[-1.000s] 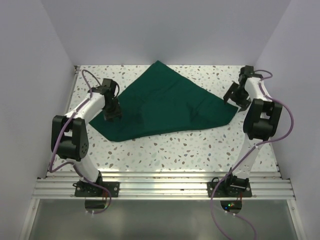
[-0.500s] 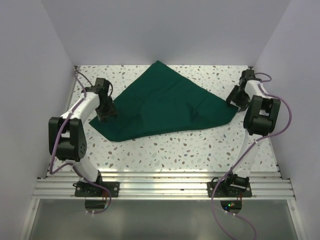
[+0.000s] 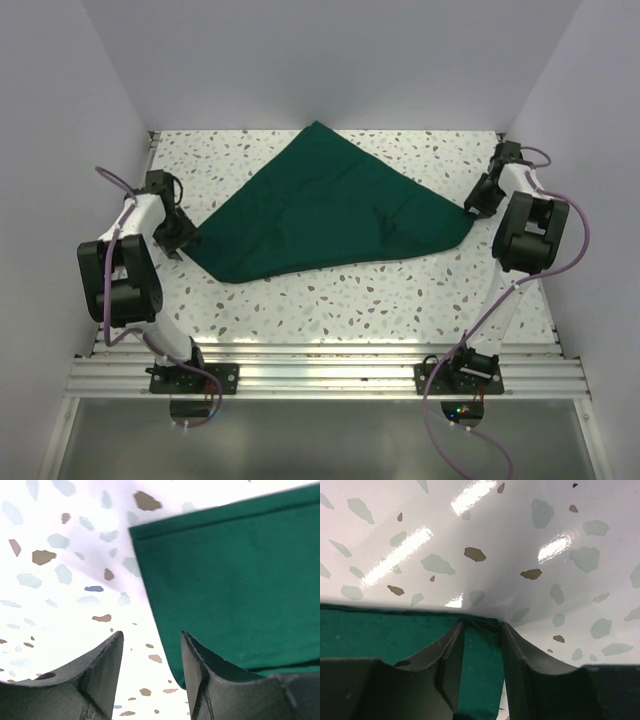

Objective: Prepare the surgical pack

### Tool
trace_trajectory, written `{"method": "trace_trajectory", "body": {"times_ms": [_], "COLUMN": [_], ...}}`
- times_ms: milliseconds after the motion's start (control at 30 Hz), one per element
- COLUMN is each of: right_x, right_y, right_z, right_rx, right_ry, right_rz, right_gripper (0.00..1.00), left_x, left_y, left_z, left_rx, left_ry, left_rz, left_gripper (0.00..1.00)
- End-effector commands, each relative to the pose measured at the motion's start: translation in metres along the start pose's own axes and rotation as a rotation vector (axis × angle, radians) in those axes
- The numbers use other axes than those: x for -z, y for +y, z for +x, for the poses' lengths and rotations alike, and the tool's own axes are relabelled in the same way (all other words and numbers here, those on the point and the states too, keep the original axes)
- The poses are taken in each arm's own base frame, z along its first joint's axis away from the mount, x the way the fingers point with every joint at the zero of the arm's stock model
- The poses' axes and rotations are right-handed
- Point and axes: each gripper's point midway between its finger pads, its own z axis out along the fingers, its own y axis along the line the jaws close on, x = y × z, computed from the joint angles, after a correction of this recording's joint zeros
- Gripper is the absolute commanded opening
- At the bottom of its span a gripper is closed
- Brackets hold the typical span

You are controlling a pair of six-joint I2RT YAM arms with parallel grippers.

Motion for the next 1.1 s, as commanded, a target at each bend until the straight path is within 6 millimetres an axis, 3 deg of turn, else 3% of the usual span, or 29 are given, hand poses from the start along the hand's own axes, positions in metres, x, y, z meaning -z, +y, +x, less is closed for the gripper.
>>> {"method": "trace_trajectory", "body": {"times_ms": [0, 33, 133, 333, 567, 833, 1000, 1067], "right_x": [-0.008, -0.005, 0.006, 0.041, 0.082, 0.103, 0.126, 0.135], "right_y": [0.008, 0.009, 0.017, 0.043, 0.068, 0.077, 0.083, 0.090], "right_z": [0.025, 0.025, 0.021, 0.024, 0.031, 0.027, 0.022, 0.020], "right_rx": [0.008, 0.002, -0.029, 0.002, 0.046, 0.064, 0.073, 0.082], "right_ry": [0.063, 0.067, 0.064, 0.065, 0.042, 0.020, 0.002, -0.008], "right_rz": [-0.058, -0.061, -0.094, -0.129, -0.185, -0.207, -0.227, -0.243], "right_gripper": [0.36, 0.25, 0.10, 0.00, 0.00, 0.00, 0.00, 0.00], "left_x": [-0.012, -0.012, -0.012, -0.024, -0.049, -0.071, -0.079, -0.080], "left_y": [0.003, 0.004, 0.008, 0.014, 0.009, -0.010, -0.012, -0.011], "left_z": [-0.006, -0.006, -0.010, -0.022, -0.035, -0.046, -0.037, -0.034], "left_rx": [0.058, 0.061, 0.073, 0.088, 0.098, 0.094, 0.101, 0.098], "left_ry": [-0.008, -0.011, -0.018, -0.025, -0.004, 0.001, 0.035, 0.037], "left_rz": [0.015, 0.012, 0.011, 0.017, 0.057, 0.131, 0.142, 0.147], "left_gripper": [0.54, 0.56, 0.62, 0.62, 0.60, 0.55, 0.40, 0.28]}}
